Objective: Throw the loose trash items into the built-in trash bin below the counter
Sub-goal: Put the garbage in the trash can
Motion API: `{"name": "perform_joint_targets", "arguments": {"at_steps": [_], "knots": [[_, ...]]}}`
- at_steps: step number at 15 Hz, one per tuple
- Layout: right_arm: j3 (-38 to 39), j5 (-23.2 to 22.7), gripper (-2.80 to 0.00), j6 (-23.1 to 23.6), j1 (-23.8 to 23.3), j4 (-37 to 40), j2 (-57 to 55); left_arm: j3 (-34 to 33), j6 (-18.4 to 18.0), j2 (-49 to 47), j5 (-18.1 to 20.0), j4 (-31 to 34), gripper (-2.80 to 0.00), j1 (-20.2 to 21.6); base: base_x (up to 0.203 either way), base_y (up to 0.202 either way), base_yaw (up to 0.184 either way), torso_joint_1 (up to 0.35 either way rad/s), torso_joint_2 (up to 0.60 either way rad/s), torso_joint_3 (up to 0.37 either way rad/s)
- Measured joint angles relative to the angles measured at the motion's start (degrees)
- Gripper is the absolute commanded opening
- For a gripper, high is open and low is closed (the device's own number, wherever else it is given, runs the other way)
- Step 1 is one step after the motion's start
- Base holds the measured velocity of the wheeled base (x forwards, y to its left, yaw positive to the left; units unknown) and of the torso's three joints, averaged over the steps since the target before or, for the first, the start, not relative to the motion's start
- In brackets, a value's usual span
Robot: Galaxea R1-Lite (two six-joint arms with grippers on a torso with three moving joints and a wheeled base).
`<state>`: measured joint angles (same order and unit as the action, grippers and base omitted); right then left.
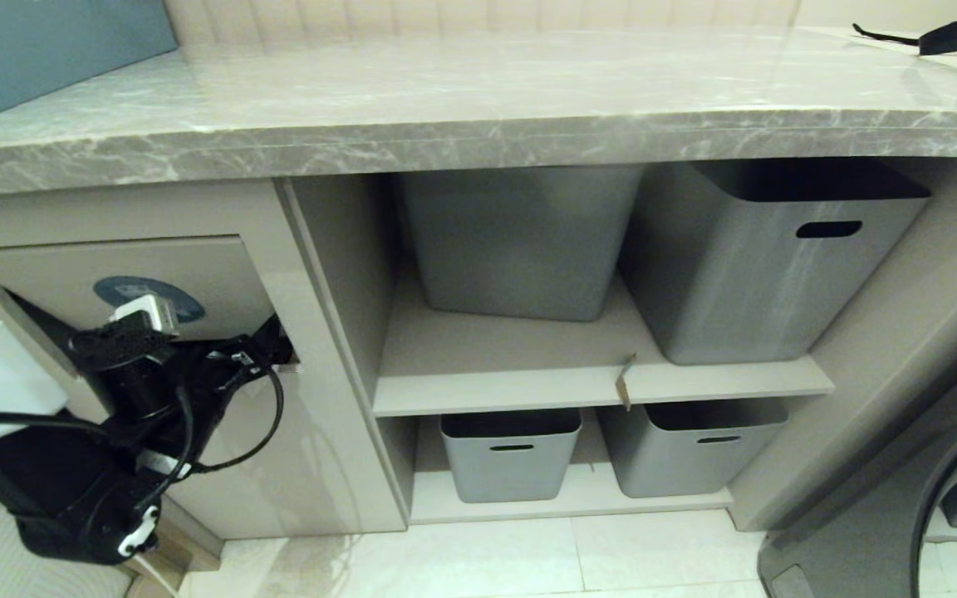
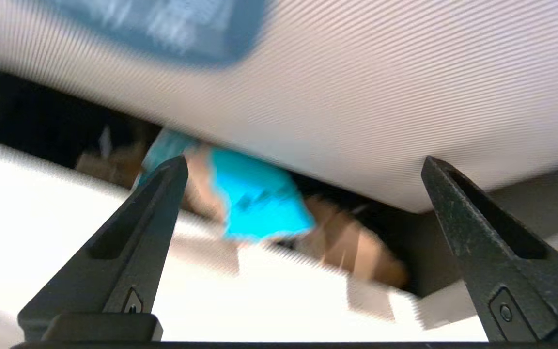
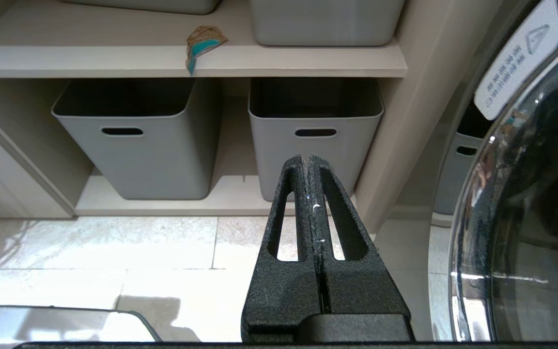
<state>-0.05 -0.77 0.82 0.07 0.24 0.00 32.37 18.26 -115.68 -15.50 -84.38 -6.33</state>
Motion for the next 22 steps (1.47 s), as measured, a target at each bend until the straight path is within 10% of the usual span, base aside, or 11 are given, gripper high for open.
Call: {"name": "perform_joint_targets", "arguments": {"at_steps": [9, 22], "knots": [[0.00, 0.02, -2.80, -0.02, 0.00, 0.02, 0.00, 0.64, 10.02, -0.04, 1.65, 4.33, 0.00, -1.19, 0.000, 0.000, 0.000, 0.000, 0.00, 0.000], [0.02, 0.01, -2.80, -0.05, 0.00, 0.01, 0.01, 10.27, 9.48, -5.29, 6.08, 6.25, 0.00, -1.02, 0.000, 0.000, 0.000, 0.000, 0.00, 0.000]]}}
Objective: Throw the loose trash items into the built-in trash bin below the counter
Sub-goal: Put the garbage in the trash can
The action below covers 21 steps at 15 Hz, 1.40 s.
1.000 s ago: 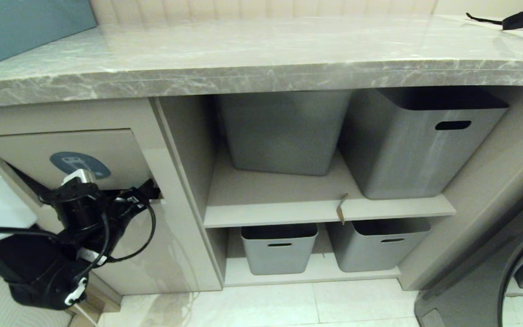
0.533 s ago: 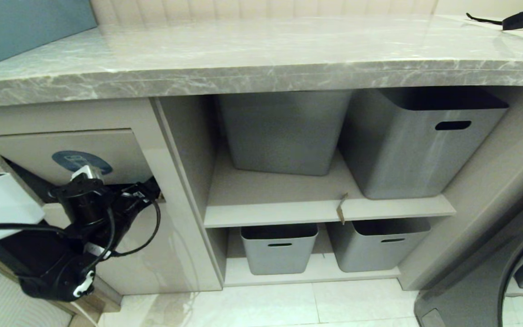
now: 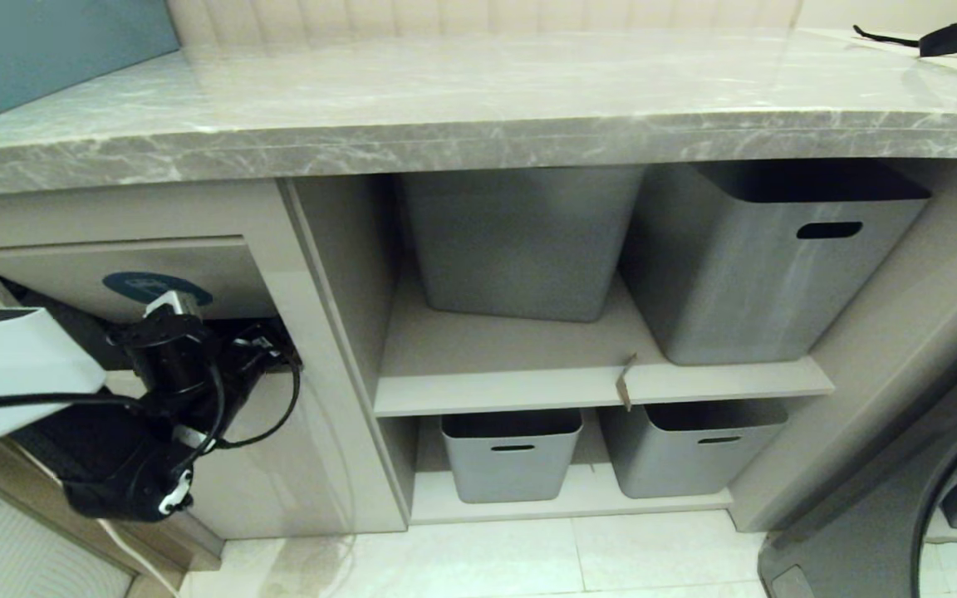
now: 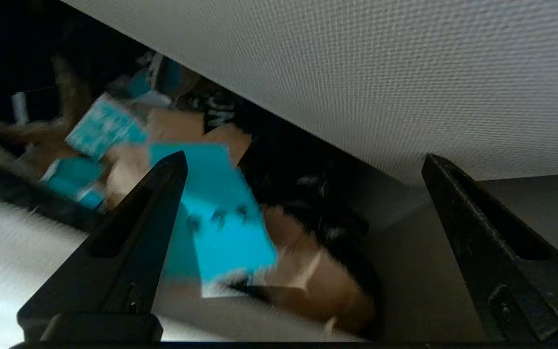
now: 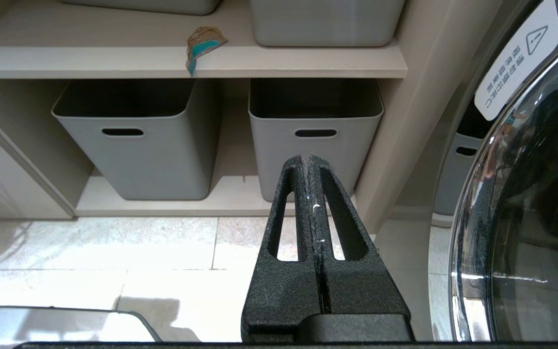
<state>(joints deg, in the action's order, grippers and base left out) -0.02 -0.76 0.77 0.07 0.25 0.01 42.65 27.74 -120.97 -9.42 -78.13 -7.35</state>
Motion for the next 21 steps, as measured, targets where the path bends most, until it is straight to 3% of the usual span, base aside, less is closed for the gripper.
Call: {"name": "perform_joint_targets", "arguments": {"at_steps": [6, 11, 21], "knots": [[0.00, 0.02, -2.80, 0.02, 0.00, 0.02, -0.01, 4.57, -0.62, -1.41, 1.63, 1.78, 0.00, 0.07, 0.000, 0.000, 0.000, 0.000, 0.00, 0.000], [0.00, 0.01, -2.80, 0.04, 0.00, 0.02, -0.01, 0.99, -3.68, -0.57, 1.18, 0.71, 0.00, 0.42, 0.000, 0.000, 0.000, 0.000, 0.00, 0.000], [-0.02, -0.01, -2.80, 0.03, 0.00, 0.02, 0.01, -3.94, -4.98, 5.18, -0.60, -1.15, 0.00, 8.63, 0.000, 0.000, 0.000, 0.000, 0.00, 0.000]]}}
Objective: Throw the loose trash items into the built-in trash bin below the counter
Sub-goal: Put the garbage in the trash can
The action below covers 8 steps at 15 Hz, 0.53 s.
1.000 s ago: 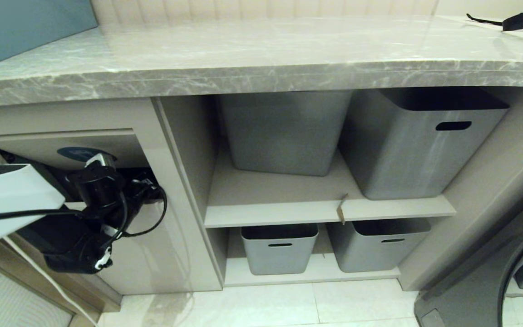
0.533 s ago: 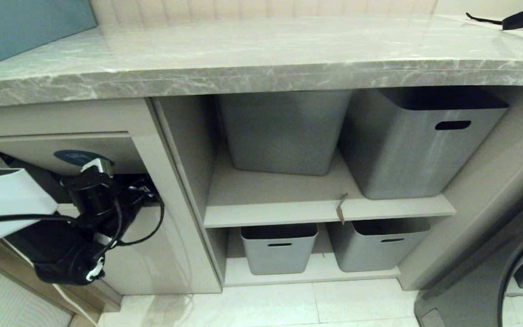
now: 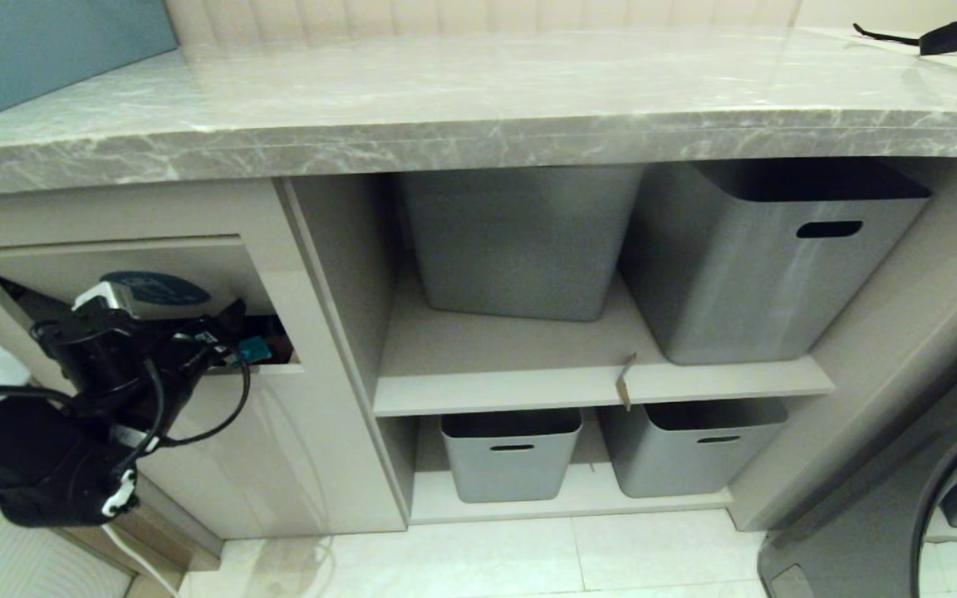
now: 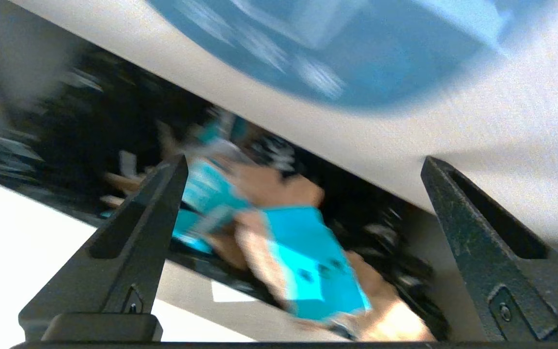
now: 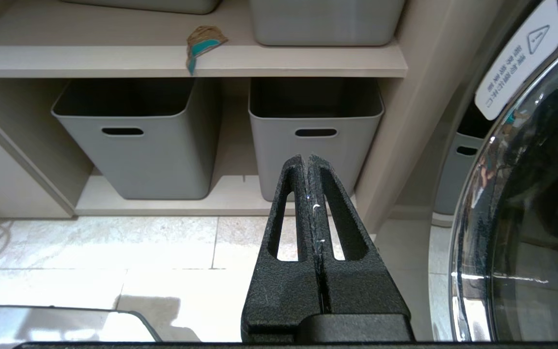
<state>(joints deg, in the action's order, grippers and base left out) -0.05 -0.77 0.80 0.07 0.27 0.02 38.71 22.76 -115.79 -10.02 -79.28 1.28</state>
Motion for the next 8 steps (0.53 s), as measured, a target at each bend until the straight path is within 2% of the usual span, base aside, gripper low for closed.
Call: {"name": "perform_joint_targets", "arguments": {"at_steps": [3, 8], "knots": [[0.00, 0.02, -2.80, 0.02, 0.00, 0.00, -0.02, -3.00, -0.09, 2.58, -0.01, -0.09, 0.00, 1.78, 0.000, 0.000, 0.000, 0.000, 0.00, 0.000], [0.00, 0.02, -2.80, 0.00, 0.00, 0.00, -0.02, -13.16, -0.50, 9.90, 0.05, -0.98, 0.00, 2.96, 0.000, 0.000, 0.000, 0.000, 0.00, 0.000]]}}
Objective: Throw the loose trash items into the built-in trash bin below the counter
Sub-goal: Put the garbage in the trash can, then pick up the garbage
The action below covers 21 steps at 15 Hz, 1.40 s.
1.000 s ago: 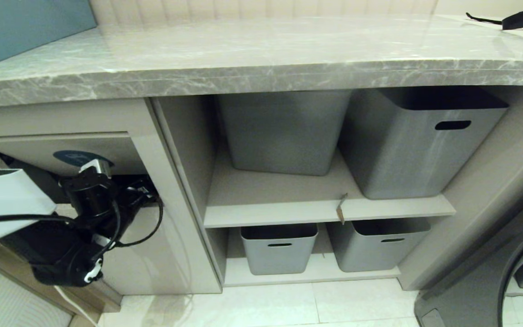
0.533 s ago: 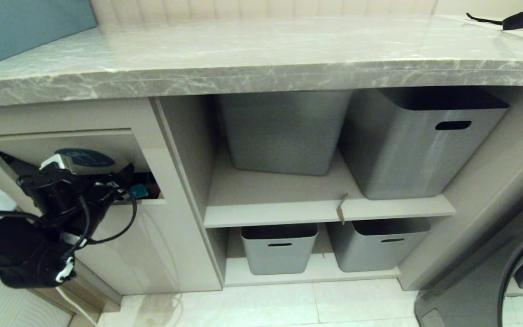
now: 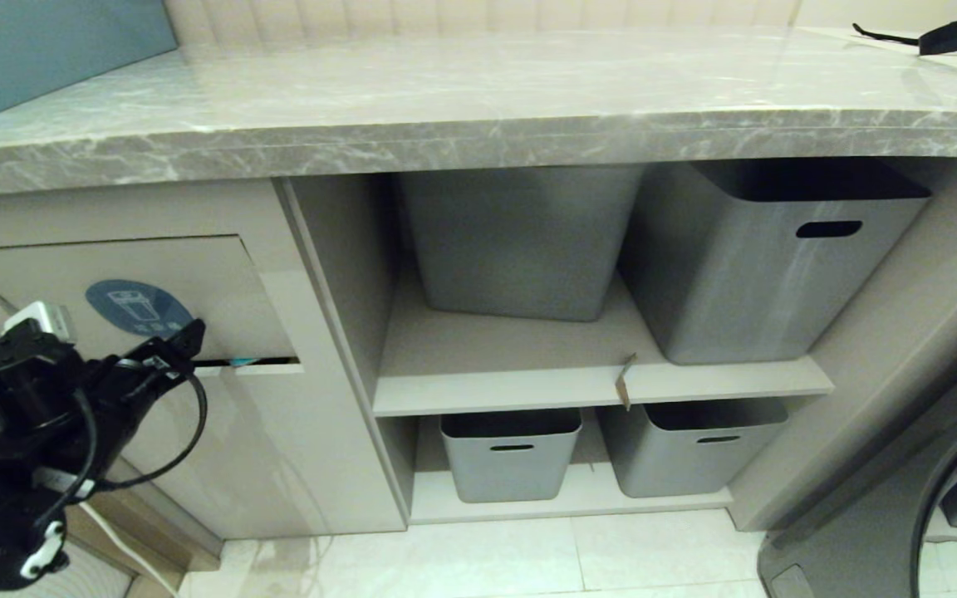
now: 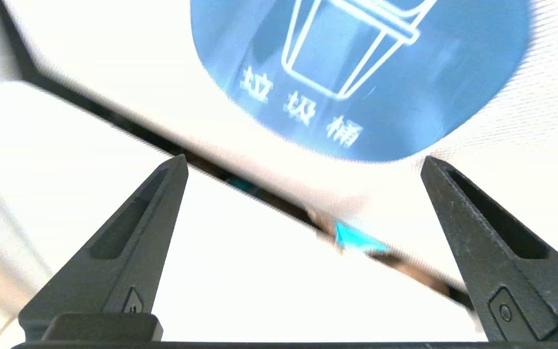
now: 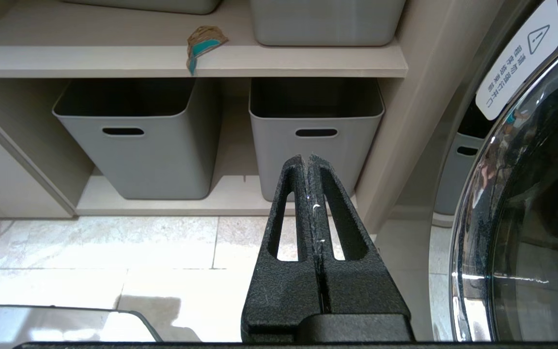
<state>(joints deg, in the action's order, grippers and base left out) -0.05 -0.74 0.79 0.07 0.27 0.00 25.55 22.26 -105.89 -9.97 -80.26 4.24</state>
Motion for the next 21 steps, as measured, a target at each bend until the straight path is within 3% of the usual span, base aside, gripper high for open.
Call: {"name": "perform_joint_targets", "arguments": {"at_steps": [4, 7, 9, 12, 14, 17, 19, 21], "knots": [[0.00, -0.02, -2.80, -0.02, 0.00, 0.00, 0.00, -7.21, -2.87, 11.64, 0.17, -0.19, 0.00, 1.07, 0.000, 0.000, 0.000, 0.000, 0.00, 0.000], [0.00, 0.00, -2.80, 0.00, 0.00, 0.00, 0.00, -12.33, -8.30, 24.41, 2.26, 1.44, 0.00, 2.21, 0.000, 0.000, 0.000, 0.000, 0.00, 0.000], [0.00, 0.00, -2.80, -0.02, 0.00, 0.00, 0.00, -15.30, -11.98, 34.86, 4.70, 5.86, 0.00, 2.60, 0.000, 0.000, 0.000, 0.000, 0.00, 0.000], [0.00, -0.01, -2.80, 0.00, 0.00, 0.00, 0.00, -16.13, -15.67, 53.30, 6.75, 21.23, 0.00, 2.83, 0.000, 0.000, 0.000, 0.000, 0.00, 0.000], [0.00, -0.02, -2.80, 0.05, 0.00, 0.00, 0.00, -14.86, -17.14, 67.01, 7.11, 36.81, 0.00, 2.89, 0.000, 0.000, 0.000, 0.000, 0.00, 0.000], [0.02, -0.02, -2.80, 0.05, 0.00, -0.02, 0.00, -13.41, -19.24, 82.59, 4.16, 57.66, 0.00, 2.93, 0.000, 0.000, 0.000, 0.000, 0.00, 0.000], [0.05, 0.00, -2.80, 0.05, 0.00, 0.00, 0.01, -14.74, -21.00, 86.85, 2.45, 65.80, 0.00, 2.93, 0.000, 0.000, 0.000, 0.000, 0.00, 0.000], [0.05, 0.00, -2.80, 0.05, 0.00, 0.00, 0.00, -19.18, -21.93, 88.70, 2.79, 66.94, 0.00, 2.93, 0.000, 0.000, 0.000, 0.000, 0.00, 0.000]]}}
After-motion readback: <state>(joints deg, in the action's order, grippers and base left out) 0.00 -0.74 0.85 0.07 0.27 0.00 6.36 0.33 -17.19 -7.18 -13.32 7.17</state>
